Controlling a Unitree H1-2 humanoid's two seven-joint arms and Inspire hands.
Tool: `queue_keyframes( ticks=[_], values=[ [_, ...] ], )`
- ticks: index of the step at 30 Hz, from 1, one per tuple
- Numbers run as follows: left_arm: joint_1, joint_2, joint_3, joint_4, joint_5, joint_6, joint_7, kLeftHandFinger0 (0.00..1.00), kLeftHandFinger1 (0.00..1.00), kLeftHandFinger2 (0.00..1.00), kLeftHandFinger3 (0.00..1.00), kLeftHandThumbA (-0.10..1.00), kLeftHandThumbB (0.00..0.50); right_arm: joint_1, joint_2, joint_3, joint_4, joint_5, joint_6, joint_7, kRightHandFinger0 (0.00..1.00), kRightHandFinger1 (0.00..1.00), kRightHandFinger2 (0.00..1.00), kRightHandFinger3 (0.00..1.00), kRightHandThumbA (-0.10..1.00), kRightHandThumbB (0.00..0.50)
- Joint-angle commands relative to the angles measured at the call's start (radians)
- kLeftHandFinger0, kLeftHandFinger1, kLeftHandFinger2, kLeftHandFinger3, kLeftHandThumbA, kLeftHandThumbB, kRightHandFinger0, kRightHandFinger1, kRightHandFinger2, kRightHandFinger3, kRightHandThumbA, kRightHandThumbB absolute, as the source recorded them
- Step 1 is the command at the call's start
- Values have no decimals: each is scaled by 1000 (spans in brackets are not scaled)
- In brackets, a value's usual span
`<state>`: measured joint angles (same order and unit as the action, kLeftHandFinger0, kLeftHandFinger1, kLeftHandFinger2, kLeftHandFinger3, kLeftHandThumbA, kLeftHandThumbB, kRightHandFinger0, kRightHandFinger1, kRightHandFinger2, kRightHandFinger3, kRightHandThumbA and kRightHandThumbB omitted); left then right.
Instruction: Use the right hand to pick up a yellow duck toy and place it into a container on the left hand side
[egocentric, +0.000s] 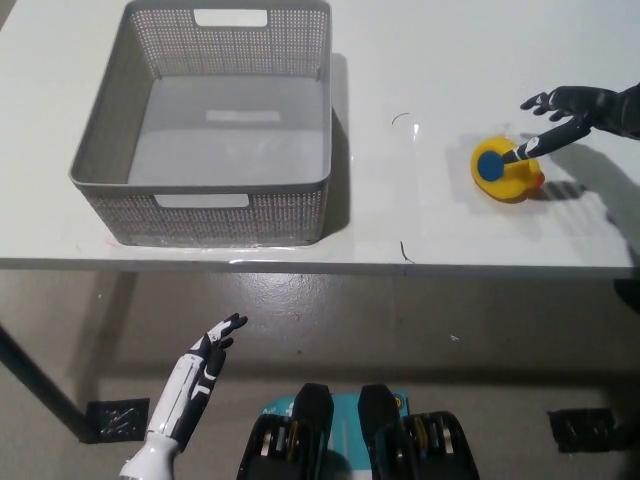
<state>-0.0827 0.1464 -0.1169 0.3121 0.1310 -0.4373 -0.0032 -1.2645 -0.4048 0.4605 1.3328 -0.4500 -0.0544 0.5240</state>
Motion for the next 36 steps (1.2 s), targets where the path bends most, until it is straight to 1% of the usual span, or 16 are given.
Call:
queue_keyframes(
  ticks=[1,4,13,15,23,25,29,30,33,36],
  values=[
    [-18,12,2,-32,9,-33,19,1000,1000,1000,1000,1000,500,-51,0,7,13,-10,-29,-4,1000,1000,1000,1000,1000,500],
    [-23,16,1,-29,0,-33,12,1000,1000,1000,1000,1000,500,-46,9,35,25,-35,-29,-13,1000,1000,1000,1000,1000,500],
    [-32,16,0,-23,14,-33,18,1000,1000,1000,1000,1000,500,-41,13,40,34,-35,-22,-23,1000,1000,1000,1000,1000,500],
    [-33,17,-3,-25,23,-33,22,1000,1000,1000,1000,1000,500,-35,16,15,38,-10,-7,-21,1000,1000,1000,1000,1000,500],
    [-35,17,-2,-33,20,-33,19,1000,1000,1000,1000,1000,500,-23,40,22,51,-25,-26,-37,1000,1000,1000,1000,1000,463],
    [-39,17,-1,-34,21,-33,18,1000,1000,1000,1000,1000,500,-21,46,5,56,-8,-8,-27,1000,1000,1000,1000,1000,469],
    [-45,19,-2,-32,27,-33,21,1000,1000,1000,1000,1000,500,-7,51,1,63,-9,-14,-45,1000,1000,1000,1000,1000,471],
    [-46,20,-3,-31,25,-33,21,1000,1000,1000,1000,1000,500,-3,52,12,64,-22,-22,-55,1000,1000,1000,1000,1000,478],
    [-50,21,-6,-31,26,-33,20,1000,1000,1000,1000,1000,500,5,56,0,67,-10,-6,-58,1000,1000,1000,1000,1000,449],
    [-53,20,-4,-33,30,-33,21,1000,1000,1000,1000,1000,500,9,58,12,67,-24,-19,-69,1000,1000,1000,1000,1000,457]
  ],
)
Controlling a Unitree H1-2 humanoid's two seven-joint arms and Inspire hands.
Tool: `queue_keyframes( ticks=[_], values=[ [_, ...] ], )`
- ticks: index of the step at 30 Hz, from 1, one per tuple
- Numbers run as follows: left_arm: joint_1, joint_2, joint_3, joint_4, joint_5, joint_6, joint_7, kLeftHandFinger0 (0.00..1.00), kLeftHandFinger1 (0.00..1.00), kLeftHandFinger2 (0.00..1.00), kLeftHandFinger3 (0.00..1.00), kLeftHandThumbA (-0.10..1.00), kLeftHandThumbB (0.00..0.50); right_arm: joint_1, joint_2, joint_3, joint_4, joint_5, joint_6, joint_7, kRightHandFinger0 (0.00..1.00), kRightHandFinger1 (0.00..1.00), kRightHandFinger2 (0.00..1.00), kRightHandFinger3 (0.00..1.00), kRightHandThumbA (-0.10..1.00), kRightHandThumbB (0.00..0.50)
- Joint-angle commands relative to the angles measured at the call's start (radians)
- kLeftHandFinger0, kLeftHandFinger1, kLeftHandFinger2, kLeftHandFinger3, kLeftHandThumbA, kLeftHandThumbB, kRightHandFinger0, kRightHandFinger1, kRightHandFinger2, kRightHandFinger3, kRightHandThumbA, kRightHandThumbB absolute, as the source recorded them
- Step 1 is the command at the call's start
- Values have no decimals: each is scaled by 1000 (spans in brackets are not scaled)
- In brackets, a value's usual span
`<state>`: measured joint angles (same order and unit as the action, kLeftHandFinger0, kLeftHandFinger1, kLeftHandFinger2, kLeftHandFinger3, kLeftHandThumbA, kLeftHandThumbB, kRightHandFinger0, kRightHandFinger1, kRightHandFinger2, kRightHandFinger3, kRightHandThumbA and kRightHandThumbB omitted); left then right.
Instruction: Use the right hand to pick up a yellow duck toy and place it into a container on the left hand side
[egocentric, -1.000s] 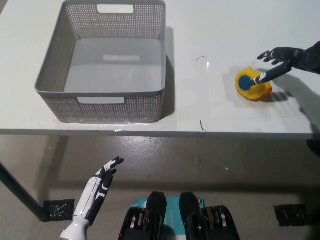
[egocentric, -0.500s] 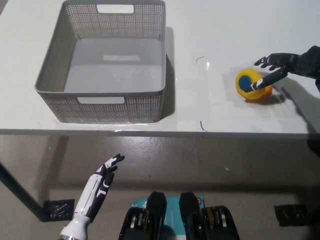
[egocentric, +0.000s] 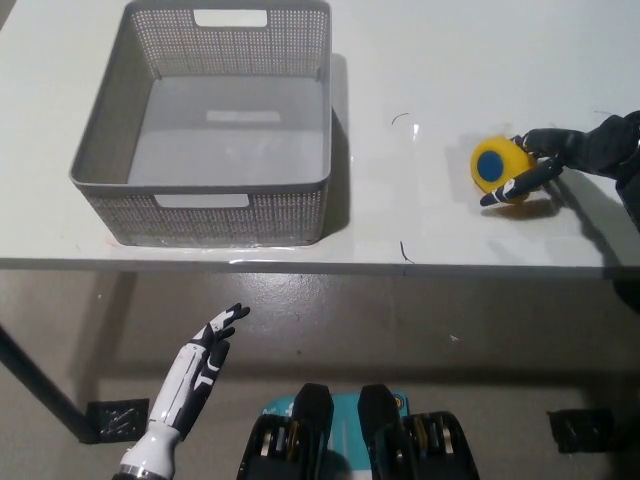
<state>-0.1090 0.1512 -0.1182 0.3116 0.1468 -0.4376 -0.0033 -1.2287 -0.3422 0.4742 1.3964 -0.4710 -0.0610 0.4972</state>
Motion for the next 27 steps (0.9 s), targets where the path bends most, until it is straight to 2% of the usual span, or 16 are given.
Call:
queue_keyframes(
  ticks=[1,2,7,8,10,11,12,13,14,15,16,17,18,19,21,27],
  values=[
    [-28,14,-2,-32,14,-32,20,1000,1000,1000,1000,1000,500,-25,-2,-12,6,9,-10,-40,1000,1000,1000,1000,1000,458],
    [-29,14,-2,-32,13,-32,18,1000,1000,1000,1000,1000,500,-21,0,-39,8,38,-11,-30,1000,1000,1000,1000,1000,422],
    [-34,16,-4,-31,8,-32,14,1000,1000,1000,1000,1000,500,-8,9,-64,15,48,-27,-37,1000,1000,1000,1000,1000,428],
    [-35,17,-5,-31,12,-32,15,1000,1000,1000,1000,1000,500,-8,11,-67,16,47,-29,-44,1000,1000,1000,1000,1000,397],
    [-37,17,-6,-31,15,-32,16,1000,1000,1000,1000,1000,500,-7,14,-67,15,43,-36,-72,1000,1000,1000,1000,966,385],
    [-38,17,-6,-30,17,-32,17,1000,1000,1000,1000,1000,500,-3,19,-58,13,26,-36,-144,1000,1000,1000,1000,813,357],
    [-35,17,-6,-32,16,-32,17,1000,1000,1000,1000,1000,500,5,26,-61,11,22,-34,-219,1000,946,917,991,668,324],
    [-34,19,-7,-33,16,-32,17,1000,1000,1000,1000,1000,500,12,30,-64,9,20,-31,-276,855,841,866,754,478,306],
    [-33,19,-7,-34,17,-32,18,1000,1000,1000,1000,1000,500,16,34,-63,6,13,-23,-333,766,816,831,738,271,297],
    [-33,19,-8,-35,18,-32,18,1000,1000,1000,1000,1000,500,21,39,-61,4,6,-13,-398,718,787,789,701,181,294],
    [-34,19,-8,-33,21,-32,18,1000,1000,1000,1000,1000,500,26,41,-56,0,-3,-9,-450,407,485,555,515,13,237],
    [-34,18,-8,-34,18,-32,16,1000,1000,1000,1000,1000,500,32,42,-59,-1,-3,-14,-490,38,203,397,400,-94,174],
    [-33,18,-7,-34,14,-32,13,1000,1000,1000,1000,1000,500,35,42,-66,-1,4,-22,-506,8,150,416,385,-99,135],
    [-30,20,-7,-35,13,-32,10,1000,1000,1000,1000,1000,500,43,41,-76,-2,14,-39,-529,0,255,612,499,-100,116],
    [-27,21,-8,-36,16,-32,10,1000,1000,1000,1000,1000,500,55,37,-85,-3,23,-61,-562,23,441,835,702,-100,94],
    [-11,17,-14,-36,15,-32,12,1000,1000,1000,1000,1000,500,80,31,-91,-5,24,-80,-602,0,444,788,820,-100,82]
  ],
)
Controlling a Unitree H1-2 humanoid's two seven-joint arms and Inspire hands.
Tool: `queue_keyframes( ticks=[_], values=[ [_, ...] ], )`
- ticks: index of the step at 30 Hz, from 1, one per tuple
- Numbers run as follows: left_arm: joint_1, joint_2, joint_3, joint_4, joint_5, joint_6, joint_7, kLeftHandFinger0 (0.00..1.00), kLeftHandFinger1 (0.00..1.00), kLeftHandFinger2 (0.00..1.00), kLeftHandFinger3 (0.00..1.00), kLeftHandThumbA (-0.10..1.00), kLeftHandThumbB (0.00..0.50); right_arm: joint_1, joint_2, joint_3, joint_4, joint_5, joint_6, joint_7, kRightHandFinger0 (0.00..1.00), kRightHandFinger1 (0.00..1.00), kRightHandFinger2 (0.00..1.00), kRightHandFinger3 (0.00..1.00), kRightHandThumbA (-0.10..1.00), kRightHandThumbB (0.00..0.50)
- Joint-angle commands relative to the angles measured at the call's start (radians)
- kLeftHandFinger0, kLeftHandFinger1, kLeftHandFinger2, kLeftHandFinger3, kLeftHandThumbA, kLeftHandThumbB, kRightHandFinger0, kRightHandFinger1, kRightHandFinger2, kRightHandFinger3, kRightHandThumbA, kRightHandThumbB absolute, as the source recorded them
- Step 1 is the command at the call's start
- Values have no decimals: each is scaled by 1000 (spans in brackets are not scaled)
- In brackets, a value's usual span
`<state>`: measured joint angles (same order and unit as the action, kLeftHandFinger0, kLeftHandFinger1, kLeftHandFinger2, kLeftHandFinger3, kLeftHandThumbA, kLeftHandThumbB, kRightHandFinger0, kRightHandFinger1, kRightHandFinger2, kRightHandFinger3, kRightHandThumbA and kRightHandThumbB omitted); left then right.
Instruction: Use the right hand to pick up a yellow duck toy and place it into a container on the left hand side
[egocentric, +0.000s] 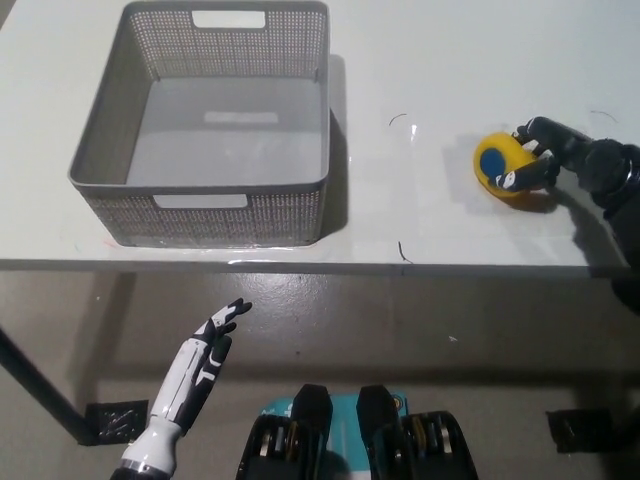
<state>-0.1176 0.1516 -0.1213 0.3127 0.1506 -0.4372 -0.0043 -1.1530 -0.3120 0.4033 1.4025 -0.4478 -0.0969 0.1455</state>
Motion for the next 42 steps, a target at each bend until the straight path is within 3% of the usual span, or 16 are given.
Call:
queue_keyframes(
  ticks=[1,4,7,9,11,13,17,21,28,31,42],
  values=[
    [-1,16,-10,-40,11,-33,11,1000,1000,1000,1000,1000,500,4,2,-20,-10,1,-36,-250,17,456,793,824,-100,73],
    [2,15,-9,-40,13,-33,12,1000,1000,1000,1000,1000,500,3,4,-21,-8,1,-23,-251,116,477,774,808,-100,70],
    [0,19,-13,-35,21,-33,20,1000,1000,1000,1000,1000,500,3,5,-25,-7,5,-29,-264,41,418,718,781,-100,84],
    [5,19,-13,-37,17,-33,20,1000,1000,1000,1000,1000,500,6,4,-32,-8,13,-48,-276,4,357,654,711,-100,98],
    [8,20,-16,-38,20,-33,26,1000,1000,1000,1000,1000,500,2,-1,-41,-8,19,-85,-296,0,274,580,611,-100,120],
    [15,19,-17,-40,20,-33,28,1000,1000,1000,1000,1000,500,-4,-5,-47,-10,23,-101,-303,0,260,565,606,-100,125],
    [19,20,-13,-40,20,-33,28,1000,1000,1000,1000,1000,500,-36,-12,-81,-19,40,-126,-319,24,383,741,698,-100,103],
    [20,19,-10,-39,18,-33,24,1000,1000,1000,1000,1000,500,-67,-20,-106,-27,49,-149,-342,0,415,793,756,-100,108],
    [43,19,-9,-53,24,-33,16,1000,1000,1000,1000,1000,500,-120,-8,-121,-52,46,-168,-363,1,435,776,836,-100,102],
    [62,15,-11,-62,29,-33,20,1000,1000,1000,1000,1000,500,-136,17,-125,-66,49,-177,-368,0,375,726,765,-100,117],
    [74,10,-10,-56,27,-33,14,1000,1000,1000,1000,1000,500,-203,144,-147,-107,71,-170,-372,0,362,704,749,-100,97]
  ],
)
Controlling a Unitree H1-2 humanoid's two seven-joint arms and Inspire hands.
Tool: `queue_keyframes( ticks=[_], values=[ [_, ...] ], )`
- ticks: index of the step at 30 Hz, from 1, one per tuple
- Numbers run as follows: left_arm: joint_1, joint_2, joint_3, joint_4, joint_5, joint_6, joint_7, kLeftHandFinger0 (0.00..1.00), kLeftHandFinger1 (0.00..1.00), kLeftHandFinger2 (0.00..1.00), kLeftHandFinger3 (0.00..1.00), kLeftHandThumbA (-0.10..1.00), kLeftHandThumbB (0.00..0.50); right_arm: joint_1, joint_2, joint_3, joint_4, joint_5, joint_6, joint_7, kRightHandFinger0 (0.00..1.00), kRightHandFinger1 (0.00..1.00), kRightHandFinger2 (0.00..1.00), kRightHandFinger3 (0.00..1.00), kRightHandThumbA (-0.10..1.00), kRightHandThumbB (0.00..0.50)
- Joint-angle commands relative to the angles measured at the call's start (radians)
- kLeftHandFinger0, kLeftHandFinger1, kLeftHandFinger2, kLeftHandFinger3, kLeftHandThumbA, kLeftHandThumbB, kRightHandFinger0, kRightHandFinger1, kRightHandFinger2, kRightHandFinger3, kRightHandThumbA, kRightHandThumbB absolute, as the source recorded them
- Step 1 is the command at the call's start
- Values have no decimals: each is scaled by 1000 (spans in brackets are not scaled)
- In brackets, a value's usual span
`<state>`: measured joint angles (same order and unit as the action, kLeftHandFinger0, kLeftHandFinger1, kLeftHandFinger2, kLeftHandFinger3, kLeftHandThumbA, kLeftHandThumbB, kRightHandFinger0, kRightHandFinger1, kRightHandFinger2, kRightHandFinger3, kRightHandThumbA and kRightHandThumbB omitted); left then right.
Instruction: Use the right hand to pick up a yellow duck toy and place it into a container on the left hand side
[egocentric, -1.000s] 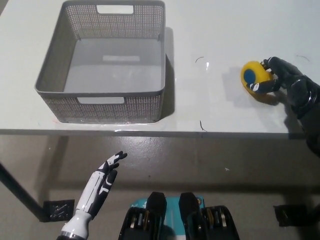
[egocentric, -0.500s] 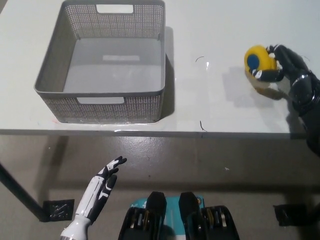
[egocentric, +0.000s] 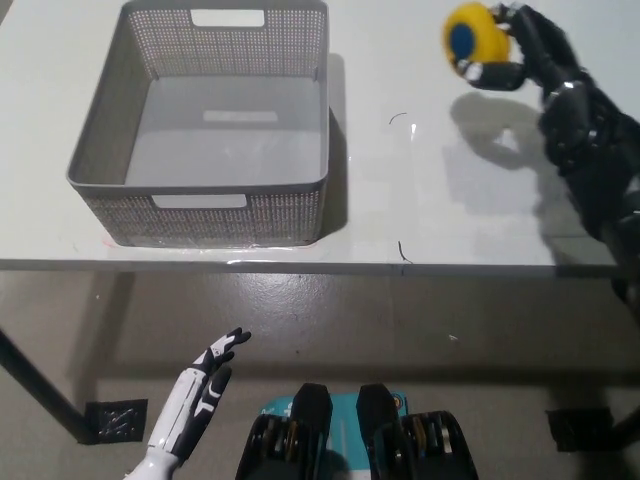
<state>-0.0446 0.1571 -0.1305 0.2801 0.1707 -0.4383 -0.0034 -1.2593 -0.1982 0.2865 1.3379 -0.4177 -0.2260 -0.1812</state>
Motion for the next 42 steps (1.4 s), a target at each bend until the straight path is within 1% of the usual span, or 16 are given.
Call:
queue_keyframes(
  ticks=[1,4,7,9,12,16,23,27,28,29,30,31,32,33,35,42],
  values=[
    [3,3,0,-23,6,-32,11,1000,1000,1000,1000,1000,500,-101,48,-33,-48,42,-31,-46,1,341,672,696,-100,107],
    [14,7,-5,-26,9,-32,13,1000,1000,1000,1000,1000,500,-98,96,-50,-59,59,-37,-41,0,299,613,566,-100,134],
    [20,6,-6,-32,11,-32,9,1000,1000,1000,1000,1000,500,-108,161,-65,-62,69,-14,-29,0,261,571,551,-100,121],
    [20,5,-9,-33,15,-32,7,1000,1000,1000,1000,1000,500,-109,199,-70,-67,67,-4,-39,0,239,577,622,-100,115],
    [20,3,-12,-31,10,-32,2,1000,1000,1000,1000,1000,500,-116,254,-67,-64,65,-23,-44,0,288,670,729,-100,100],
    [22,6,-19,-33,5,-32,-1,1000,1000,1000,1000,1000,500,-126,323,-67,-57,70,-19,-56,0,387,767,781,-100,107],
    [16,1,-25,-36,6,-32,-1,1000,1000,1000,1000,1000,500,-143,383,-52,-45,60,2,-73,1,415,775,838,-100,97],
    [16,6,-37,-41,23,-32,5,1000,1000,1000,1000,1000,500,-147,407,-52,-30,62,15,-70,2,415,762,816,-100,113],
    [17,7,-38,-44,25,-32,4,1000,1000,1000,1000,1000,500,-146,412,-50,-29,60,22,-74,50,462,800,849,-52,151],
    [15,10,-39,-47,28,-32,3,1000,1000,1000,1000,1000,500,-145,413,-45,-31,54,35,-73,210,494,748,879,229,183],
    [13,10,-40,-47,30,-32,4,1000,1000,1000,1000,1000,500,-144,411,-42,-34,52,37,-65,511,816,1000,1000,435,397],
    [11,11,-44,-48,34,-32,7,1000,1000,1000,1000,1000,500,-146,403,-40,-38,62,43,12,1000,1000,1000,1000,637,306],
    [9,13,-45,-49,36,-32,7,1000,1000,1000,1000,1000,500,-148,397,-38,-40,69,45,62,1000,1000,1000,1000,672,325],
    [8,16,-47,-51,38,-32,7,1000,1000,1000,1000,1000,500,-147,392,-30,-45,67,51,99,1000,1000,1000,1000,823,391],
    [7,20,-52,-56,52,-32,13,1000,1000,1000,1000,1000,500,-143,382,-20,-52,67,60,154,1000,1000,1000,1000,952,495],
    [8,24,-68,-57,61,-32,10,1000,1000,1000,1000,1000,500,-113,352,-8,-80,56,50,144,1000,1000,1000,1000,1000,500]
  ],
)
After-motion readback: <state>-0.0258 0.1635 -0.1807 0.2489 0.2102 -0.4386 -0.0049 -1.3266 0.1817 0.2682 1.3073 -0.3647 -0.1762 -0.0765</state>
